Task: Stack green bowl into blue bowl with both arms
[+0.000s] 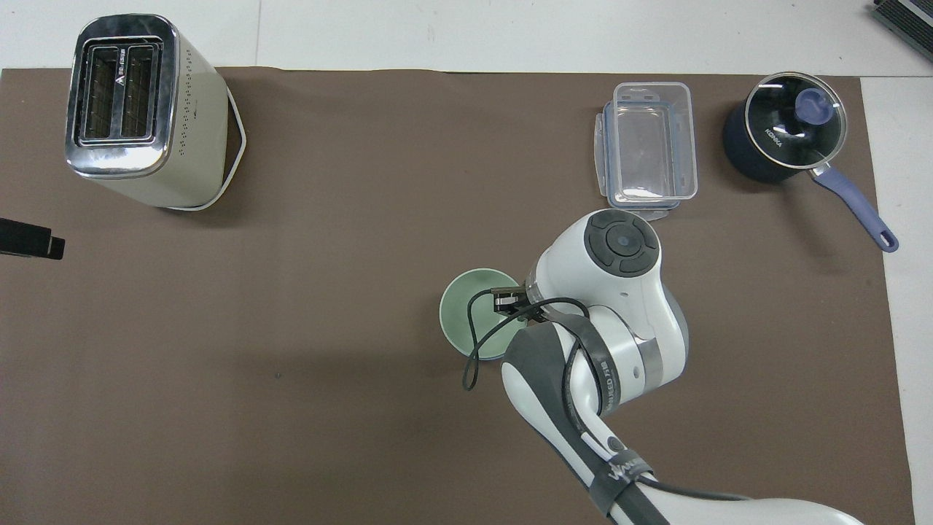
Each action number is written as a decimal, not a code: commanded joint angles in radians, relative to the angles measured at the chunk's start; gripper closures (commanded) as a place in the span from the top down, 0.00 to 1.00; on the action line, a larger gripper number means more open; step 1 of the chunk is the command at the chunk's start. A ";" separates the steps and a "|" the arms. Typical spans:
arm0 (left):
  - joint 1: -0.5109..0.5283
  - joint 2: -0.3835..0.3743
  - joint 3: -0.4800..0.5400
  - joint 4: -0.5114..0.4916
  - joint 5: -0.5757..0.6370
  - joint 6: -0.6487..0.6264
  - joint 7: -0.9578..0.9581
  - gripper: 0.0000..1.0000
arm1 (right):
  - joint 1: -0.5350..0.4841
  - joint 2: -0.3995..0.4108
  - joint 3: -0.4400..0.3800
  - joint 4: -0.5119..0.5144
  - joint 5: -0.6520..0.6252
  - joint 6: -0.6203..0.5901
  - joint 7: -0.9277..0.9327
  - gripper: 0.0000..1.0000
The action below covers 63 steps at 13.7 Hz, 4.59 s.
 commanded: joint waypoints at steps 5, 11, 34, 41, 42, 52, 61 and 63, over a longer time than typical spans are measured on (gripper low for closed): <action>0.005 -0.013 -0.002 -0.006 0.000 -0.015 -0.010 1.00 | -0.005 -0.003 0.005 -0.022 0.029 0.023 -0.006 0.00; 0.005 -0.013 -0.002 -0.004 0.000 -0.015 -0.010 1.00 | -0.011 0.003 0.005 -0.035 0.029 0.061 -0.015 0.00; -0.004 -0.009 -0.009 -0.003 0.005 0.000 -0.013 1.00 | 0.000 -0.067 0.004 -0.039 0.027 0.039 0.002 1.00; -0.001 0.002 -0.012 0.002 -0.009 0.005 -0.018 1.00 | -0.130 -0.162 -0.009 0.035 -0.173 -0.105 -0.015 1.00; -0.003 0.002 -0.012 0.008 -0.015 0.003 -0.018 1.00 | -0.159 -0.171 -0.010 0.052 -0.187 -0.127 -0.027 1.00; 0.002 0.001 -0.011 0.009 -0.033 0.003 -0.018 1.00 | -0.488 -0.339 -0.013 0.162 -0.190 -0.503 -0.305 1.00; -0.004 -0.005 -0.012 0.006 -0.023 -0.015 -0.011 1.00 | -0.629 -0.337 -0.003 0.404 -0.248 -0.630 -0.388 1.00; -0.004 -0.004 -0.012 0.006 -0.021 -0.015 -0.011 1.00 | -0.615 -0.322 0.002 0.437 -0.288 -0.653 -0.388 1.00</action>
